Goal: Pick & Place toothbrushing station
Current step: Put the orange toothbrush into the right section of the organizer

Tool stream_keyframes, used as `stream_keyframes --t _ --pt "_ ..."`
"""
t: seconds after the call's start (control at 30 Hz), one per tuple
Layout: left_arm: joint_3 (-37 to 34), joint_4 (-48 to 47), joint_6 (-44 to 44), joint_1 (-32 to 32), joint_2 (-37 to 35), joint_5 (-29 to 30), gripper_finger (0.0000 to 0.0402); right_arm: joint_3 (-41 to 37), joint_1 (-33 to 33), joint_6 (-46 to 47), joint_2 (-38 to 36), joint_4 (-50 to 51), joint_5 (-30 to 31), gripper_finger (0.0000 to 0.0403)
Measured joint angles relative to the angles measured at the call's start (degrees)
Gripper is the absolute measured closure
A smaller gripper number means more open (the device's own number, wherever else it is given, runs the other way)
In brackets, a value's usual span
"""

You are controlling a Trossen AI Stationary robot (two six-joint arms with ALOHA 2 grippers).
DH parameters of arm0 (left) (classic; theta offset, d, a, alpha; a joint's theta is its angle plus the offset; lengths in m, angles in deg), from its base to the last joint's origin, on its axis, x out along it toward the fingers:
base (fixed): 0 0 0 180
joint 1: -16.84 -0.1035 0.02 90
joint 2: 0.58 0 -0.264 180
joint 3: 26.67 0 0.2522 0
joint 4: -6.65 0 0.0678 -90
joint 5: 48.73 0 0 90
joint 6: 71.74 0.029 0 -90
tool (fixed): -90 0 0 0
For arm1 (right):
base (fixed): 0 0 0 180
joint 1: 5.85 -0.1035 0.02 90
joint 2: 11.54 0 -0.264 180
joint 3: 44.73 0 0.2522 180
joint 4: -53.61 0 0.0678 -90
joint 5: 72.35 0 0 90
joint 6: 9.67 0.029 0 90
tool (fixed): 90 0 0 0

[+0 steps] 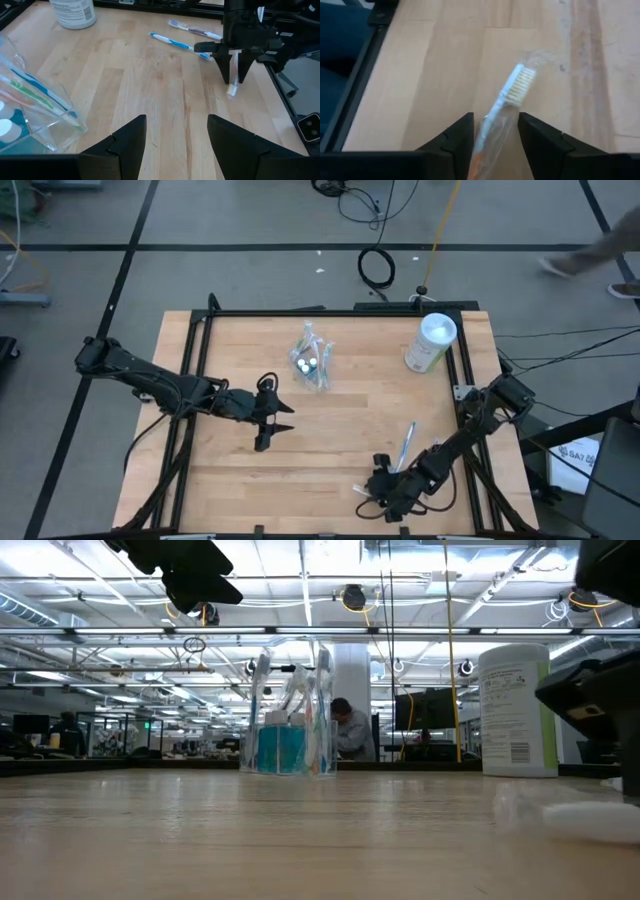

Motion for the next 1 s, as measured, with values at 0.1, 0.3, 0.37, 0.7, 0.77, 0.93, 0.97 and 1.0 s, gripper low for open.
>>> stream_keyframes --t 0.1,0.3,0.37,0.7,0.77,0.93,0.97,1.0 --pt "0.0 -0.1 -0.7 0.0 0.0 0.0 0.0183 0.0 0.7 0.7 0.0 0.2 -0.1 0.0281" --pt "0.0 -4.2 -7.0 0.0 -0.2 -0.5 0.0183 0.0 1.5 2.5 0.0 0.4 -1.4 0.0343" --pt "0.0 -7.6 -8.7 0.0 -0.9 -0.6 0.0183 0.0 1.9 2.5 0.0 0.4 -1.3 0.0361" --pt "0.0 -18.1 -13.0 1.1 -8.2 -0.5 0.0183 -0.1 5.4 -1.2 0.2 -13.4 -1.5 0.0387" --pt "0.0 -18.1 -13.2 1.6 -10.9 -0.5 0.0183 -0.1 6.4 -4.6 0.2 -20.3 -1.6 0.0386" --pt "0.0 -17.8 -8.5 3.0 -16.0 4.1 0.0183 -0.1 10.0 -21.7 -0.6 -41.2 1.1 0.0388" --pt "0.0 -17.6 -7.9 3.4 -16.9 6.1 0.0183 -0.1 10.9 -25.6 -0.6 -45.6 2.5 0.0388" --pt "0.0 -17.7 -7.6 3.6 -17.6 7.9 0.0183 -0.1 11.8 -29.6 -0.6 -49.7 3.5 0.0388"
